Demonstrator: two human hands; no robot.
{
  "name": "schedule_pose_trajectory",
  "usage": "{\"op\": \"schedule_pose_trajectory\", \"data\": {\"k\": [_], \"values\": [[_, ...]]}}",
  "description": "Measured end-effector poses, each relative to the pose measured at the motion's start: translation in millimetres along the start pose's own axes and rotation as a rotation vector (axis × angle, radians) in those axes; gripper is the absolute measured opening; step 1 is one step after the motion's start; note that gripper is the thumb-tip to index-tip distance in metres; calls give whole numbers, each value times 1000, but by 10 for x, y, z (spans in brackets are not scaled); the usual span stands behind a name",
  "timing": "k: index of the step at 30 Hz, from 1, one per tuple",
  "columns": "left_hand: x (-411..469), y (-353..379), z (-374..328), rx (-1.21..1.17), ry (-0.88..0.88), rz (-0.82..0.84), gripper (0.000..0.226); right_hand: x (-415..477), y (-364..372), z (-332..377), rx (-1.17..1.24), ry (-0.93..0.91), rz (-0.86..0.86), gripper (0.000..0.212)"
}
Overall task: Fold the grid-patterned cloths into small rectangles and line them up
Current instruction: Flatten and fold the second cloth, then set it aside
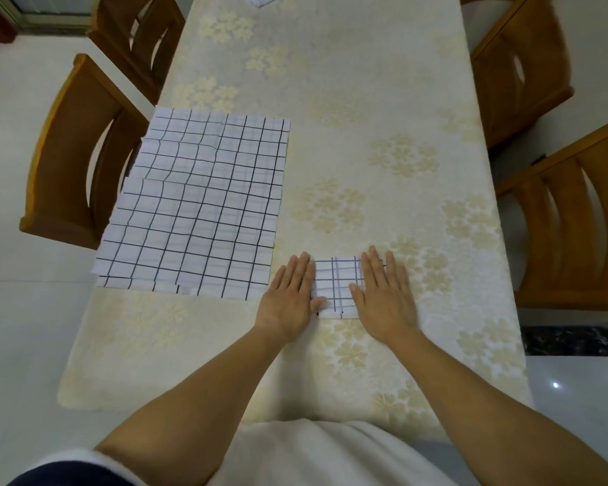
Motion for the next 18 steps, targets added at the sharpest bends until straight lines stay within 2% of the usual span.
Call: {"op": "schedule_pose_trajectory", "data": {"k": [3,6,10,18], "values": [[26,-60,-145,-54,32,-62,68,-36,25,356,34,-135,-56,61],[118,-16,-370,-82,39,-3,62,39,147,505,19,-123,20,73],[117,62,-335,-41,-41,9,61,45,184,317,2,-110,7,60],[27,28,-68,75,-80,71,63,-8,111,-94,-29,-25,25,64]]}}
Point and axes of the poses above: each hand's wrist, its own x-axis towards the middle knuckle, its own y-axis out of the palm, z = x × y, the point moved 4 cm from there along x, towards the middle knuckle, and after that the axes turned 2 degrees about x, right-handed, at the moved point
